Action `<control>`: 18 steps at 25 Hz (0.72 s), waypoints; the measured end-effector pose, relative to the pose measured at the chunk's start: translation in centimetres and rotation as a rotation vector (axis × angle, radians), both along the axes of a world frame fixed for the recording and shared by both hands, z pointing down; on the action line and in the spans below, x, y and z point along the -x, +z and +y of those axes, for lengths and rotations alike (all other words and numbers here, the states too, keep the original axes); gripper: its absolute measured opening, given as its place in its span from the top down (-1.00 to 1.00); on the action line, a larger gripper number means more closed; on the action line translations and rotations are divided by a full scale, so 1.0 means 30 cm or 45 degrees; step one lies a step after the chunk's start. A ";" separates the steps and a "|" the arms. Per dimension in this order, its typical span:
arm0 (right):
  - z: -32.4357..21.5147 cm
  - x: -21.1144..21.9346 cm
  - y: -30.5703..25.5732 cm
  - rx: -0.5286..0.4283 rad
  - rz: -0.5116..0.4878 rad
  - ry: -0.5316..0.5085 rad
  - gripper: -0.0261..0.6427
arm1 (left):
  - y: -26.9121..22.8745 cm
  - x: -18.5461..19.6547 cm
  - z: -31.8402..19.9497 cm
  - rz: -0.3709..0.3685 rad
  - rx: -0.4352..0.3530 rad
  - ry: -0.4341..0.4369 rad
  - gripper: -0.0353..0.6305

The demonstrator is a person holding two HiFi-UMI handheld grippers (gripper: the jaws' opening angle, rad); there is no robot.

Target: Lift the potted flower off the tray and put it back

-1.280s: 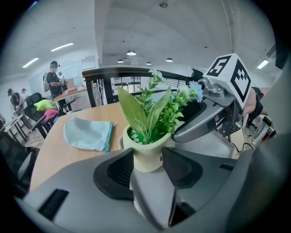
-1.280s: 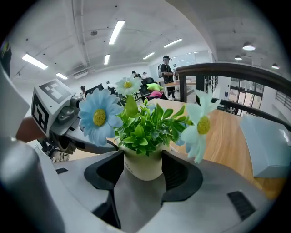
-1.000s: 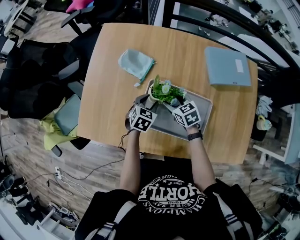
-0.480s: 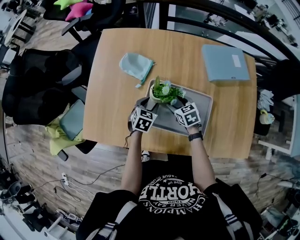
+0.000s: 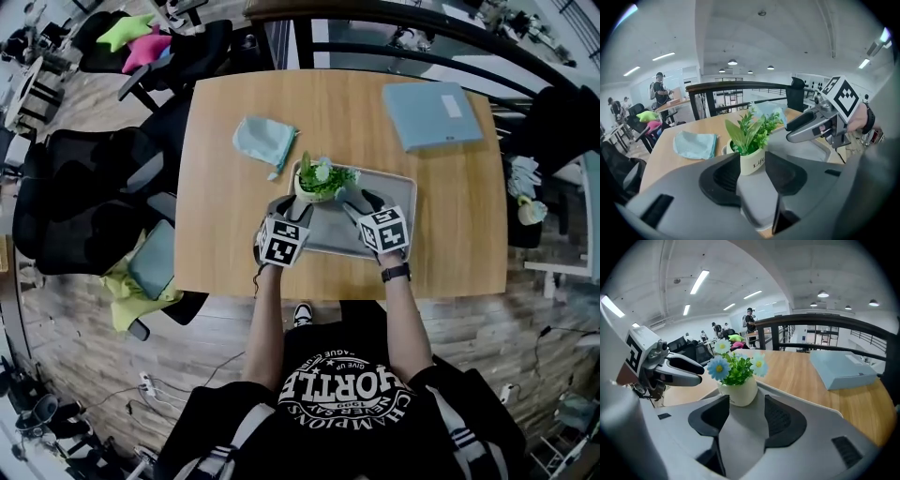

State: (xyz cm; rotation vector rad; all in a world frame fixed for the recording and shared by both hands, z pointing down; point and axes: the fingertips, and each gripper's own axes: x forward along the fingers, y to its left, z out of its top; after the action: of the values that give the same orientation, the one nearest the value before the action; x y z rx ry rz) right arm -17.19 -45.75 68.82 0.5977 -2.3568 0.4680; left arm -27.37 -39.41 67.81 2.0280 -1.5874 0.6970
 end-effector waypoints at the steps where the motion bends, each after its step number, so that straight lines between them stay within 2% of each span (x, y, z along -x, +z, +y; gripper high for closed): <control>1: 0.007 -0.011 -0.013 -0.003 -0.008 0.019 0.16 | -0.018 -0.003 0.003 0.001 -0.017 0.003 0.36; 14: 0.095 -0.170 -0.233 -0.128 -0.133 0.220 0.26 | -0.229 -0.122 0.060 0.004 -0.171 0.128 0.43; 18: 0.131 -0.206 -0.305 -0.172 -0.182 0.265 0.32 | -0.270 -0.135 0.082 -0.009 -0.225 0.138 0.48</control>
State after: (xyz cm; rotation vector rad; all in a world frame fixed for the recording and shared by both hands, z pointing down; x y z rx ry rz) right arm -11.00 -41.83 59.67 0.9057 -2.4874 0.4591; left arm -23.30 -36.94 59.72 2.2547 -1.6029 0.6226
